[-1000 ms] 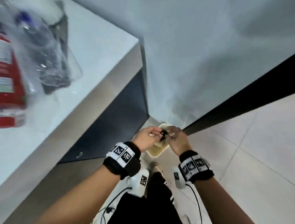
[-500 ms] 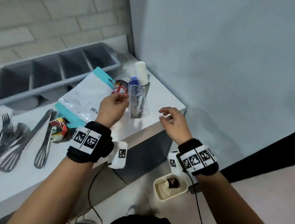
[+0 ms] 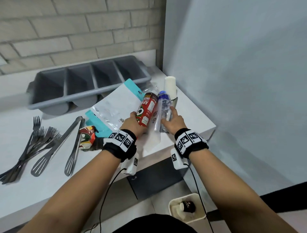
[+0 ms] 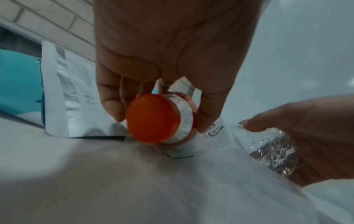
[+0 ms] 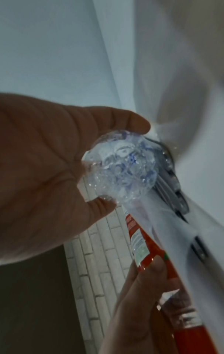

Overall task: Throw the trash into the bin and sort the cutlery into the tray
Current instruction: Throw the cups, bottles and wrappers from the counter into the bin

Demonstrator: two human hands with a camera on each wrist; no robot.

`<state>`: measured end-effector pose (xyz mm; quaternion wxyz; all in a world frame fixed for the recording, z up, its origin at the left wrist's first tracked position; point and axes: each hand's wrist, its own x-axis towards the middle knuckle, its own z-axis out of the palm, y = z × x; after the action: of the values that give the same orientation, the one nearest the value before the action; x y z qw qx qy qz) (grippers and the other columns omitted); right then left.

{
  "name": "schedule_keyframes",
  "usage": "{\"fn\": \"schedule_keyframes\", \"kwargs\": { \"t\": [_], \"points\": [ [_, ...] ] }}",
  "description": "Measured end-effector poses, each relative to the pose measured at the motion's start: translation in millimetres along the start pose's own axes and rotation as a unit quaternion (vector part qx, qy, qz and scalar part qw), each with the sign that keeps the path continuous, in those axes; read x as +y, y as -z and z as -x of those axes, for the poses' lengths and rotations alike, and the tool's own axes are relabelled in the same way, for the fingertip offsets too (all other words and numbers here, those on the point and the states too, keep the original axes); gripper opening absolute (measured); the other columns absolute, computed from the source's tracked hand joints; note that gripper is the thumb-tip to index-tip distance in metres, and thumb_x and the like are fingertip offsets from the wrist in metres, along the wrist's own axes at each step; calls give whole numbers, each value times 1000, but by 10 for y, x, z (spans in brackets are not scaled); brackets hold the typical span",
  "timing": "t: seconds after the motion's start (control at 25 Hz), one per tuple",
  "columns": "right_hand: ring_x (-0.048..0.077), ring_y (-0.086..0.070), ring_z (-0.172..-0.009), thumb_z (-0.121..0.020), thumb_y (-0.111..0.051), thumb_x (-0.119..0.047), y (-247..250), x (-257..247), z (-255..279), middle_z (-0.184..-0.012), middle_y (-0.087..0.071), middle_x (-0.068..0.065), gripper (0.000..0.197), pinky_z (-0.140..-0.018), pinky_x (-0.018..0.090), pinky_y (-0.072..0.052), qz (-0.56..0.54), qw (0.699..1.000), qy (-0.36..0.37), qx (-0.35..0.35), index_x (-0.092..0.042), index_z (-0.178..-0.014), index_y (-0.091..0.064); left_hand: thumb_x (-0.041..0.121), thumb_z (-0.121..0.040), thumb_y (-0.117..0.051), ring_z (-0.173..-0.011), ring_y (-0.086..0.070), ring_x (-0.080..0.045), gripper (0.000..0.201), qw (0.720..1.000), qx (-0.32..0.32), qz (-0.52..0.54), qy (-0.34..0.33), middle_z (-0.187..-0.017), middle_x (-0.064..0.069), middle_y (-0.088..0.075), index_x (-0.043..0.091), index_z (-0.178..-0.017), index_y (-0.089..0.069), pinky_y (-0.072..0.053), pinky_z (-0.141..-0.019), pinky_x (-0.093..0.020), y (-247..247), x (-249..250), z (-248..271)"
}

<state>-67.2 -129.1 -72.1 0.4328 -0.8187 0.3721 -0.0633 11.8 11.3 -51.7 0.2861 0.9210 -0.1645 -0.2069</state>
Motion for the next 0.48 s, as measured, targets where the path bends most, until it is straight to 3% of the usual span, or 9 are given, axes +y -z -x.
{"fn": "schedule_keyframes", "kwargs": {
  "t": [0.16,0.32,0.44,0.48],
  "points": [
    [35,-52,-117,-85,-56,-25,42,-32,99,-130,-50,21,67,-100,36,-43,-59,997,21,41,-27,-144,-26,38,-78,-64,-115,-56,-34,76,997,60,41,-28,-129,-17,-53,18,-143,-31,-46,-99,-39,110,-11,20],
    [29,-46,-122,-87,-56,-21,209,-26,467,-132,-45,18,65,-97,25,-34,-110,987,70,98,-24,-145,-26,31,-80,-65,-119,-51,-31,75,984,110,113,-85,-132,-17,-46,18,-145,-29,-40,-102,-36,243,126,230],
    [20,-45,-118,-87,-58,-18,347,171,797,-141,-40,10,65,-98,23,-39,-166,968,87,165,-26,-144,-27,31,-79,-68,-118,-53,-23,75,970,83,150,-170,-133,-10,-50,21,-143,-31,-44,-98,-33,144,277,473],
    [15,-45,-114,-87,-58,-16,379,294,916,-143,-38,9,65,-93,16,-41,-183,961,84,191,-25,-144,-27,31,-79,-68,-114,-54,-18,74,965,59,160,-200,-133,-6,-51,22,-142,-32,-45,-94,-26,58,330,580]
  ]
}}
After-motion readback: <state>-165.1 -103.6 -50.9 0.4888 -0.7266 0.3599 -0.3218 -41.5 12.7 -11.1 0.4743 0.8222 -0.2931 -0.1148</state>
